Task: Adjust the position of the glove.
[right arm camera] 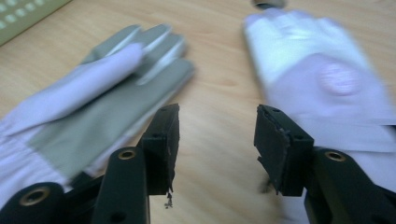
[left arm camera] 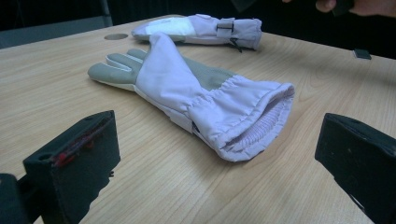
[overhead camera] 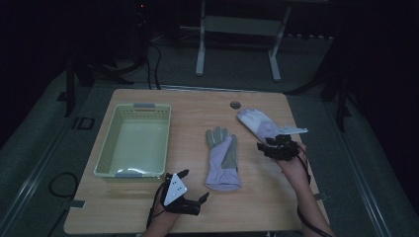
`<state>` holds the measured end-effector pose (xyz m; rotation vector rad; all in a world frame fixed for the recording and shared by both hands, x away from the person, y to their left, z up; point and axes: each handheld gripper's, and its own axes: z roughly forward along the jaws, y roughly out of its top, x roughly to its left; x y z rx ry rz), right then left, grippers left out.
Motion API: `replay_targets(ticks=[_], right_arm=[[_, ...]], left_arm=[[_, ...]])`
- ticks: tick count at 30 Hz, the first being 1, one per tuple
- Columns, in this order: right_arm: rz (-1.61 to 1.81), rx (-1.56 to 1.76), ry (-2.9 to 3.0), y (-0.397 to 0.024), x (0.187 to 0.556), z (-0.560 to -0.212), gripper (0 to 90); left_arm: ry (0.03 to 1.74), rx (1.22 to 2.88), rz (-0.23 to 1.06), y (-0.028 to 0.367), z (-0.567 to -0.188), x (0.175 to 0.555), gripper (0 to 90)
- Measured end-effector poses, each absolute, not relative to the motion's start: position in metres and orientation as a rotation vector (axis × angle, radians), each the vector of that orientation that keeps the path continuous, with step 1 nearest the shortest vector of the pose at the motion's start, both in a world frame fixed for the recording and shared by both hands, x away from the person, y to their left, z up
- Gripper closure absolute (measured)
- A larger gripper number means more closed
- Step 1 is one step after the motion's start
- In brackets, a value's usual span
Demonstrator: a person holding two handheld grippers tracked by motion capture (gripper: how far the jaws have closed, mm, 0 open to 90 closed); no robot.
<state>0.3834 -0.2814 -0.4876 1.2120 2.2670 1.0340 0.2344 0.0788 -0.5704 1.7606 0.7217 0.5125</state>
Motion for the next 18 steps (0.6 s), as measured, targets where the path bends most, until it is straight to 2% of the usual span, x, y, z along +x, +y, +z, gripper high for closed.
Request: replay_targets(ticks=[5, 16, 18], right_arm=[[0.959, 1.293, 2.189, -0.312, 0.404, -0.477, 59.5], [0.887, 1.374, 2.174, -0.324, 0.44, -0.49, 54.4], [0.886, 1.365, 2.18, -0.321, 0.447, -0.493, 51.3]], left_arm=[[0.728, 1.757, 0.51, 0.079, -0.57, 0.235, 0.0], [0.74, 1.75, 0.514, 0.08, -0.571, 0.235, 0.0], [0.734, 1.753, 0.518, 0.08, -0.571, 0.234, 0.0]])
